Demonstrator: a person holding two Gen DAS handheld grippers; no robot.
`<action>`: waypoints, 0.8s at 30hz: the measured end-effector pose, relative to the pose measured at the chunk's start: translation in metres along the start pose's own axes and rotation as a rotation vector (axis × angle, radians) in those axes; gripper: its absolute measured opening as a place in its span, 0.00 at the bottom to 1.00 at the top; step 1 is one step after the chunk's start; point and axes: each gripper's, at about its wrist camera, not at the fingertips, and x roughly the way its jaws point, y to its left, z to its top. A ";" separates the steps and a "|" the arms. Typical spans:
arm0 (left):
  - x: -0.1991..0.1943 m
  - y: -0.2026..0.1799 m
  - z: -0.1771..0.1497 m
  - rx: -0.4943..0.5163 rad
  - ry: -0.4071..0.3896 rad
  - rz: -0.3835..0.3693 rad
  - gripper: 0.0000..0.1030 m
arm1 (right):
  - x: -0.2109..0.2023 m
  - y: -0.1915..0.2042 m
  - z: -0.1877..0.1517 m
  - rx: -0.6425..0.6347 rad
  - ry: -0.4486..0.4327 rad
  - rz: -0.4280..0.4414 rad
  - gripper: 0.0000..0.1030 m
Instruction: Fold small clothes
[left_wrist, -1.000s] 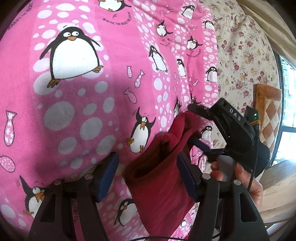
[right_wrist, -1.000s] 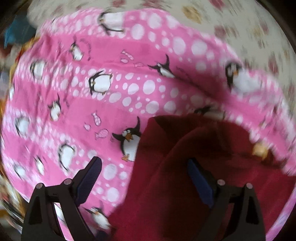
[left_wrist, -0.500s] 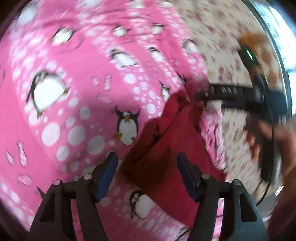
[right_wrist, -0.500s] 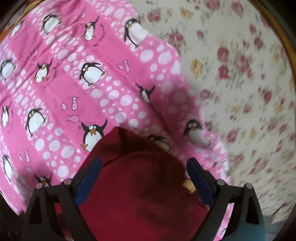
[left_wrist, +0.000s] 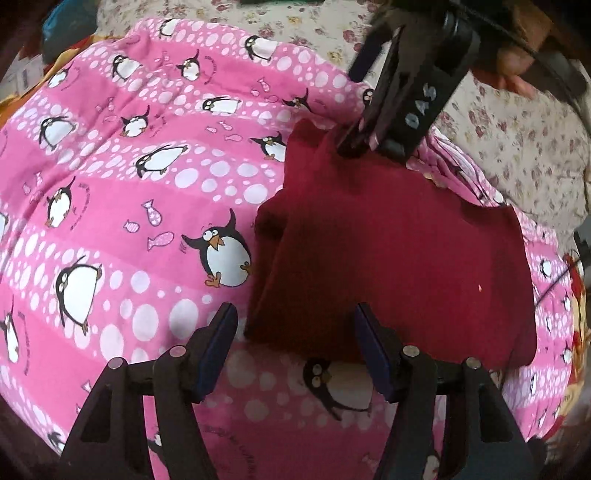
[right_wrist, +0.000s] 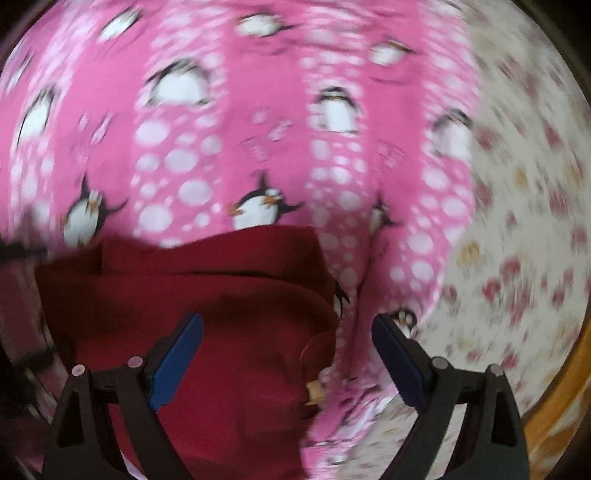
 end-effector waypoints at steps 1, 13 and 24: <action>-0.001 0.001 0.000 0.009 -0.001 0.002 0.43 | 0.002 0.005 0.000 -0.038 0.006 -0.009 0.92; 0.010 0.002 0.006 0.044 0.039 -0.020 0.43 | 0.020 0.039 0.026 -0.327 0.037 -0.020 0.92; 0.015 0.002 0.011 0.051 0.052 -0.037 0.43 | 0.043 0.037 0.030 -0.351 0.043 0.048 0.92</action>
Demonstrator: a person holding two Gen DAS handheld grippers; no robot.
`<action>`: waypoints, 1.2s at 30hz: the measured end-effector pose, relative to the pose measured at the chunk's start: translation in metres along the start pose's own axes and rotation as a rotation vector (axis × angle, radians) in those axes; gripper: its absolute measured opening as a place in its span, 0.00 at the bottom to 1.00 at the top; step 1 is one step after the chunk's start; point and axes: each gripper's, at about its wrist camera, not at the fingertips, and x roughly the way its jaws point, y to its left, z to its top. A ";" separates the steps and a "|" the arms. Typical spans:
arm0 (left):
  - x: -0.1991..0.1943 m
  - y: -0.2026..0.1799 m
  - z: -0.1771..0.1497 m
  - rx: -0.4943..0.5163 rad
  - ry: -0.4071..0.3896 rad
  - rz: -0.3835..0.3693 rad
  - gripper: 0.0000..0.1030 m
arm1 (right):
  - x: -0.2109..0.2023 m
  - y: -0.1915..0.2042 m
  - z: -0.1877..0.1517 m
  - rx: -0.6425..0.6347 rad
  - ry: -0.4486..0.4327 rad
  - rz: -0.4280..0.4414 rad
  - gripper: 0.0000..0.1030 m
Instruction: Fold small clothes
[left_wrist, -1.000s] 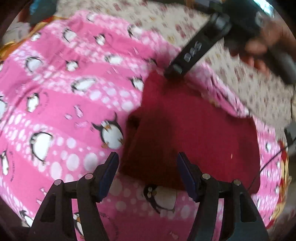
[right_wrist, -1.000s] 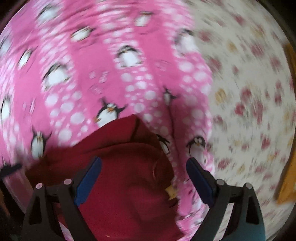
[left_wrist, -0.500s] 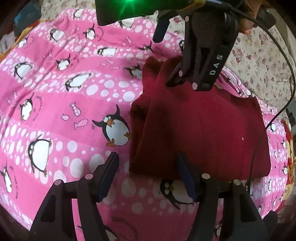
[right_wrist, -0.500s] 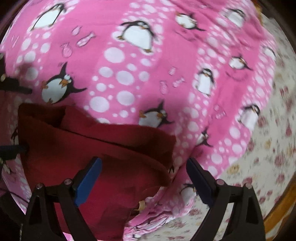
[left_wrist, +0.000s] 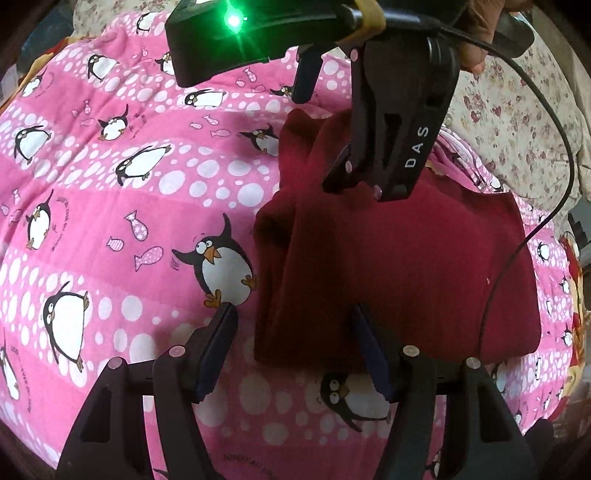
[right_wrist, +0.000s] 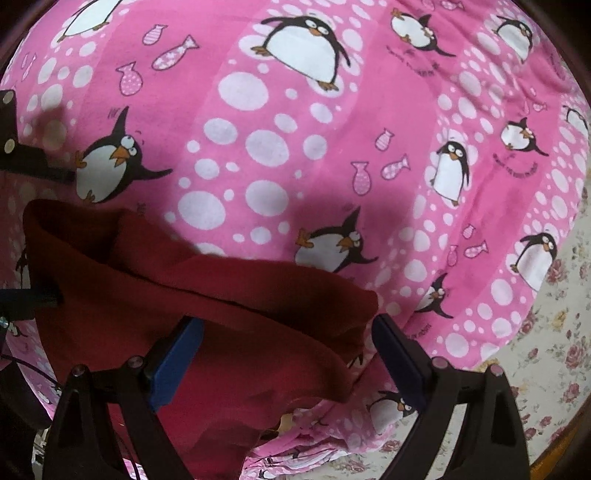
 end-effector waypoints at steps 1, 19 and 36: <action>0.000 0.000 0.001 -0.001 0.002 -0.003 0.43 | 0.002 -0.001 -0.001 -0.002 0.000 0.003 0.92; -0.001 0.006 0.006 -0.021 0.030 -0.038 0.43 | 0.020 -0.007 -0.020 -0.048 0.023 -0.009 0.92; 0.007 -0.002 0.003 -0.003 0.036 0.007 0.45 | 0.018 -0.013 -0.062 0.016 -0.110 -0.030 0.92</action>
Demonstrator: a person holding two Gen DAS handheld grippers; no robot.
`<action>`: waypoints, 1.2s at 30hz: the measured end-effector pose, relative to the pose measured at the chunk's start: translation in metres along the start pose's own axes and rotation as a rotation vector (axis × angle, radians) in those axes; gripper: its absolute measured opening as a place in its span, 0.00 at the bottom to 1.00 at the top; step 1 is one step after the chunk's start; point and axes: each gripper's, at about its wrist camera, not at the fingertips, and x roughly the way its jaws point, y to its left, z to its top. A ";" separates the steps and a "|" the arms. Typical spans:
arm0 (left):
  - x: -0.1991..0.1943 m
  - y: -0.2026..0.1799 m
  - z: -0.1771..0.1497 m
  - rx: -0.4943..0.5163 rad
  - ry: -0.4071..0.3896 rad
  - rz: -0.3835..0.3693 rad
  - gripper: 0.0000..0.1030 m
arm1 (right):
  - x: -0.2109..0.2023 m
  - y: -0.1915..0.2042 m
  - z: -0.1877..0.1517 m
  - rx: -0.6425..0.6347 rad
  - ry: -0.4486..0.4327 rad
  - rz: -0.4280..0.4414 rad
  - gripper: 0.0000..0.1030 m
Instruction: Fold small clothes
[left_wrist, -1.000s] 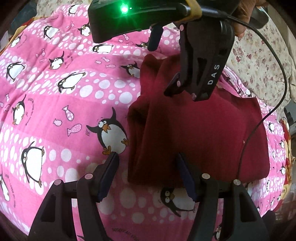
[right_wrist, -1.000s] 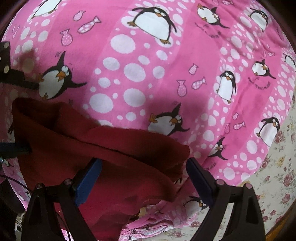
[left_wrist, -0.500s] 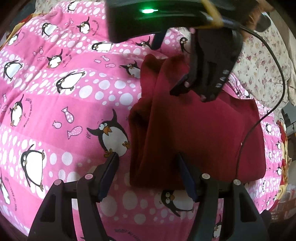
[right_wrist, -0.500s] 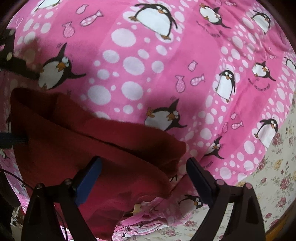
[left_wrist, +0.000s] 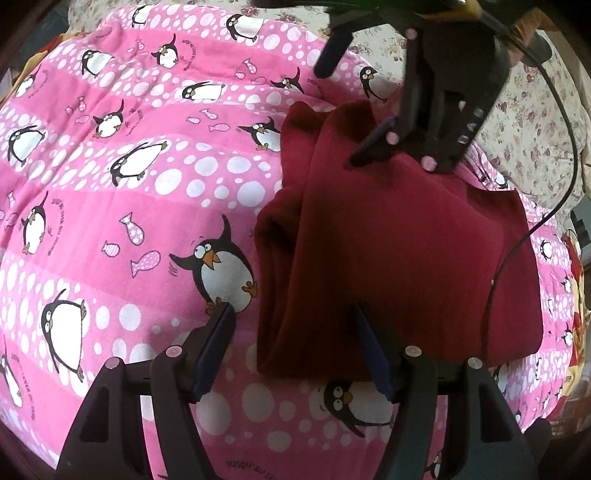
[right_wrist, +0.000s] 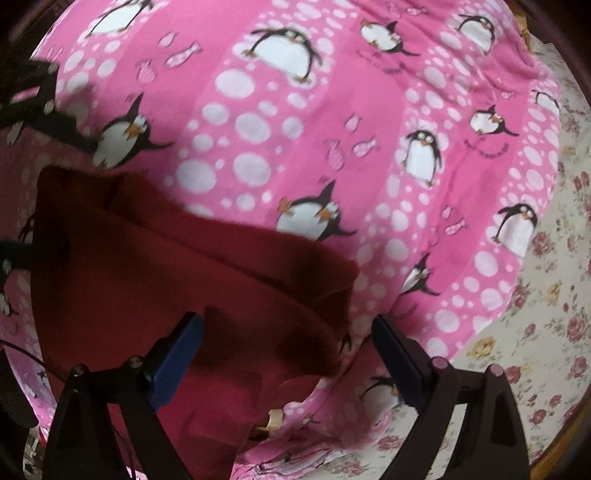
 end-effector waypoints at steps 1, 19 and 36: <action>0.000 0.000 0.000 -0.001 0.001 -0.001 0.46 | 0.000 -0.002 0.001 0.004 -0.002 0.002 0.92; 0.014 0.007 0.020 -0.078 -0.035 -0.086 0.33 | 0.025 -0.023 -0.067 0.416 -0.057 0.040 0.92; 0.028 0.007 0.044 -0.185 -0.019 -0.110 0.44 | 0.053 0.017 -0.231 1.143 -0.215 0.198 0.92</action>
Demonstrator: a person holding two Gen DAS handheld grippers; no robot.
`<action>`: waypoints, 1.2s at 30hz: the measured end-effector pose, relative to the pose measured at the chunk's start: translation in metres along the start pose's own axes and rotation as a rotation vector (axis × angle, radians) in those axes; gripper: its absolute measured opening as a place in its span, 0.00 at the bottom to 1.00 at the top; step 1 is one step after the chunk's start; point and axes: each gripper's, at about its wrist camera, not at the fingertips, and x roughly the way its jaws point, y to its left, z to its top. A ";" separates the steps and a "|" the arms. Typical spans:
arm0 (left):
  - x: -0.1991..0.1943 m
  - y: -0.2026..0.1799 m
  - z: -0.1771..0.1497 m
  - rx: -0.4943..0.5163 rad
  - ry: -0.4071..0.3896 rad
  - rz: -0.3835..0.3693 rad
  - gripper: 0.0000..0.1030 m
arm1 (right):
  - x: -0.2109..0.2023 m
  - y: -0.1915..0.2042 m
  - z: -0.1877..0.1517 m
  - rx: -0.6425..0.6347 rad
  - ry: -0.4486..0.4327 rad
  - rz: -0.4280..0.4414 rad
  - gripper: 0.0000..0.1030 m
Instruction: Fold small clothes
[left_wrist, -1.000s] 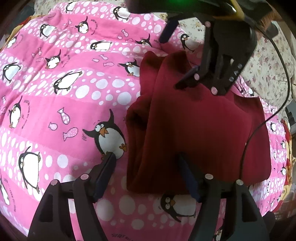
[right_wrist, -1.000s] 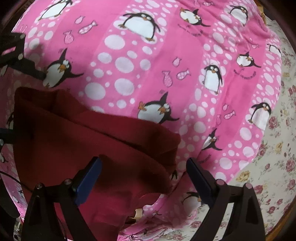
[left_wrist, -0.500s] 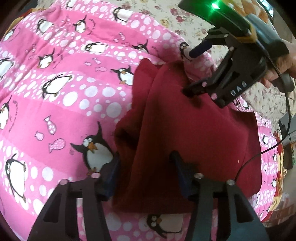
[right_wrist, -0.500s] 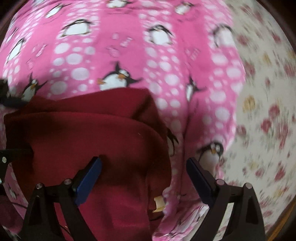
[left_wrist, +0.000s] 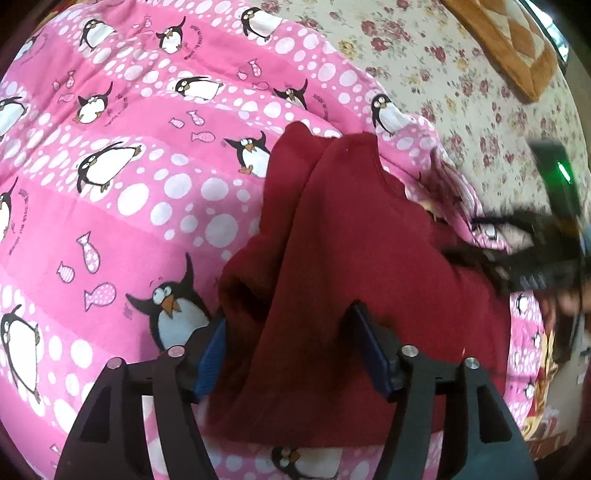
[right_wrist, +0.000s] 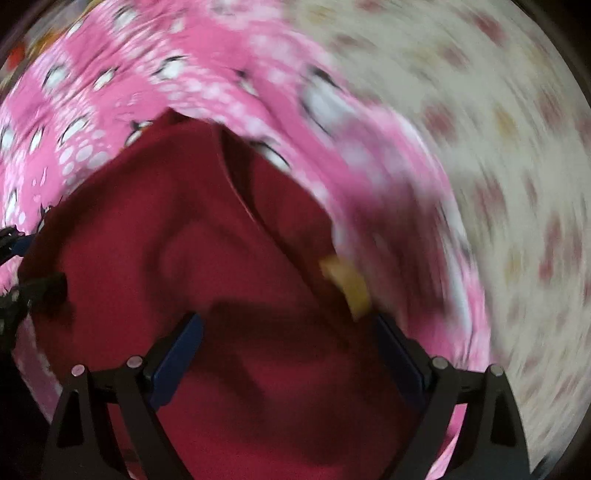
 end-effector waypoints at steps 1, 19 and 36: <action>0.000 -0.001 0.001 -0.016 -0.005 -0.002 0.46 | -0.003 -0.005 -0.008 0.032 -0.013 0.014 0.92; 0.010 -0.036 0.002 0.036 -0.040 0.033 0.04 | -0.053 0.018 -0.183 0.466 -0.205 0.280 0.92; -0.032 -0.072 -0.008 0.072 -0.090 0.074 0.00 | -0.041 0.015 -0.229 0.615 -0.387 0.144 0.58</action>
